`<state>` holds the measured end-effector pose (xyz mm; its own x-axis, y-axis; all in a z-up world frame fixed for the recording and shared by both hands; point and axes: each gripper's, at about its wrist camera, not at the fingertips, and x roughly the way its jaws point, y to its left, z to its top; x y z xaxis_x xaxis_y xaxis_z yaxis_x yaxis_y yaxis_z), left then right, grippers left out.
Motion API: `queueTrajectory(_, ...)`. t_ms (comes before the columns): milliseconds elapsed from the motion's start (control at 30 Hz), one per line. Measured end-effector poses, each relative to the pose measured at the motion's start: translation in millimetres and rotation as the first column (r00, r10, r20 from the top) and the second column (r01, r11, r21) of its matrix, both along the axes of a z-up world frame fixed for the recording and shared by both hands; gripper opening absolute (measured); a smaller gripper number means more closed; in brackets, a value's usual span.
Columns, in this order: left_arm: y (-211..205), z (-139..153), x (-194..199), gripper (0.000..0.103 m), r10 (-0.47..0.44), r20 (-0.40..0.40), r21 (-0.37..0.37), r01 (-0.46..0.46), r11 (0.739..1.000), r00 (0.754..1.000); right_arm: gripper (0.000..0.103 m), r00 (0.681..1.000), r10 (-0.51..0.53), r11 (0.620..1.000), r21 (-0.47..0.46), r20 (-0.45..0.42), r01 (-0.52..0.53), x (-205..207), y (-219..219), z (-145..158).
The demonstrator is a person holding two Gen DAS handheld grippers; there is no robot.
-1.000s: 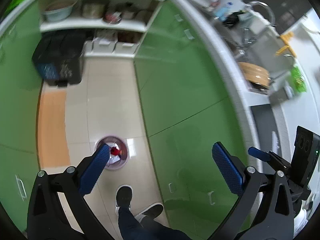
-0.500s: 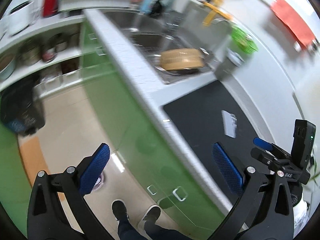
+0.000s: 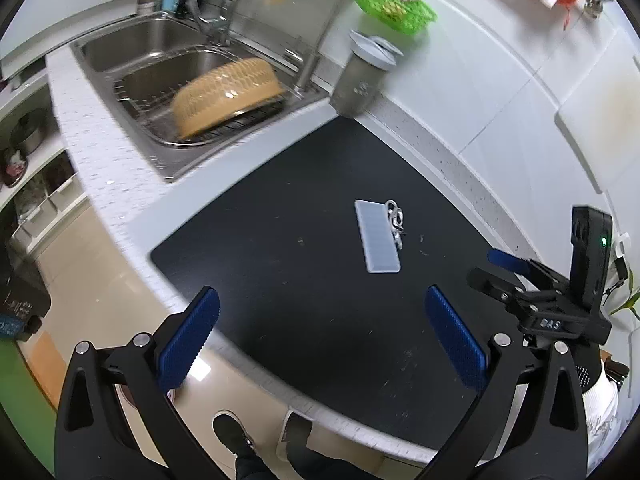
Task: Collect trash
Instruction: 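Move both open tools back to the counter, then lower the right tool onto the grey cable and close on it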
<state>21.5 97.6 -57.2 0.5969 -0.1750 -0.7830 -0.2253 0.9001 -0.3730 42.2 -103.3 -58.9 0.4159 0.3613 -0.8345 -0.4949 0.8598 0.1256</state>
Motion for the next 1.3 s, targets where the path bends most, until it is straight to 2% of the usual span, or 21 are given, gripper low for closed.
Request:
queueTrajectory(333, -26, -24, 56, 0.1, -0.015, -0.052, -0.006, 0.015, 1.0, 0.999, 0.097, 0.997, 0.054, 0.997, -0.059, -0.059, -0.058, 68, 3, -41)
queueTrajectory(600, -31, -47, 68, 0.1, 0.008, -0.089, -0.032, -0.011, 0.999, 0.996, 0.097, 0.989, 0.108, 0.989, -0.091, -0.098, -0.117, 99, 14, -74)
queueTrajectory(800, -30, -59, 74, 0.1, 0.021, -0.098, -0.049, -0.026, 0.998, 0.995, 0.074, 0.984, 0.133, 0.985, -0.093, -0.117, -0.144, 104, 17, -83)
queueTrajectory(867, -31, -58, 76, 0.1, 0.019, -0.096, -0.049, -0.024, 0.999, 0.995, 0.059, 0.983, 0.142, 0.983, -0.1, -0.119, -0.155, 105, 19, -86)
queueTrajectory(1000, -33, -58, 80, 0.1, 0.011, -0.092, -0.053, -0.016, 0.998, 0.996, 0.052, 0.98, 0.152, 0.983, -0.082, -0.127, -0.163, 104, 19, -88)
queueTrajectory(1067, -35, -58, 82, 0.1, 0.006, -0.093, -0.057, -0.011, 0.998, 0.996, 0.045, 0.978, 0.158, 0.984, -0.062, -0.137, -0.167, 104, 18, -87)
queueTrajectory(1300, -40, -60, 83, 0.1, -0.005, -0.093, -0.062, -0.001, 0.998, 0.996, 0.042, 0.979, 0.136, 0.989, -0.033, -0.155, -0.142, 106, 12, -88)
